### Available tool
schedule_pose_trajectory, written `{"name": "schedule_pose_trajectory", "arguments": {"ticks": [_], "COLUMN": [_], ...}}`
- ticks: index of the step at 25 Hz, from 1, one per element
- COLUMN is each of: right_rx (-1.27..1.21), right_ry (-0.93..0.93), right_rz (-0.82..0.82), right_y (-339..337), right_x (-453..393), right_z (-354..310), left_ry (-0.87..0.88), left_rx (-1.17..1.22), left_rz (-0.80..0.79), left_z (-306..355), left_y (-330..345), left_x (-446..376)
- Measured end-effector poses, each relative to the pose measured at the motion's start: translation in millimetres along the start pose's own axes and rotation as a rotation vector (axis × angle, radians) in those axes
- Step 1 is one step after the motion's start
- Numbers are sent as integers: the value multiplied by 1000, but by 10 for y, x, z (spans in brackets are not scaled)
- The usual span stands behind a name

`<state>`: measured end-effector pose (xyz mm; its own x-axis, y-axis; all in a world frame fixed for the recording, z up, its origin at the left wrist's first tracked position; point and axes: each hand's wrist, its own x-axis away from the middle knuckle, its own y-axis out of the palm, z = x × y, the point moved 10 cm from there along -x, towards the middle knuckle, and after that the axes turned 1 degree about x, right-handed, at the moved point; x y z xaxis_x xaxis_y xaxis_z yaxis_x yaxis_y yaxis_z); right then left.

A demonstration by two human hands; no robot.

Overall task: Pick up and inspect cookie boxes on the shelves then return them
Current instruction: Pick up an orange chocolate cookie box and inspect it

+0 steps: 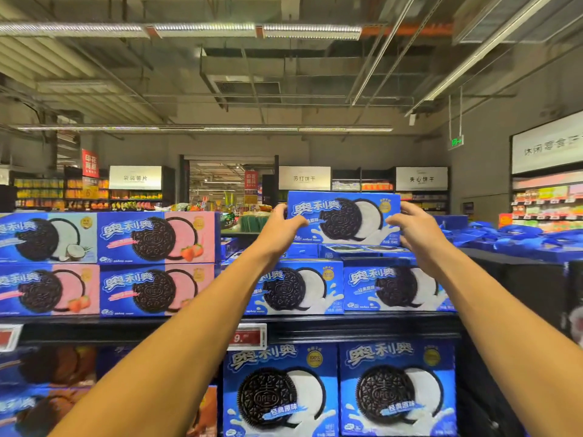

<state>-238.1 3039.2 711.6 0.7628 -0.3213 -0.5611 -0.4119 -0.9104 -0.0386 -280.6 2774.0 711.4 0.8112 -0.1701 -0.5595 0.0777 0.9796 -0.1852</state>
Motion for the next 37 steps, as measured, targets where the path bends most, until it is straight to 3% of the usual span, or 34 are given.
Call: {"name": "schedule_pose_trajectory", "arguments": {"ticks": [8,18,32,37], "right_rx": [44,-22,-14,12], "right_ry": [50,-7,-4,-8], "right_rz": [33,-152,-199,-145], "right_y": [-204,817,990,924], "right_x": [-13,198,325,442], "right_z": [255,50,95,56], "left_ry": [-66,-75,-161,-96], "left_rx": [-4,-62,12,-9], "left_rz": [-19,298,179,186], "left_z": [-230,-291,-471,-453], "left_y": [289,-801,-896,-963], "left_x": [-36,180,297,444]}}
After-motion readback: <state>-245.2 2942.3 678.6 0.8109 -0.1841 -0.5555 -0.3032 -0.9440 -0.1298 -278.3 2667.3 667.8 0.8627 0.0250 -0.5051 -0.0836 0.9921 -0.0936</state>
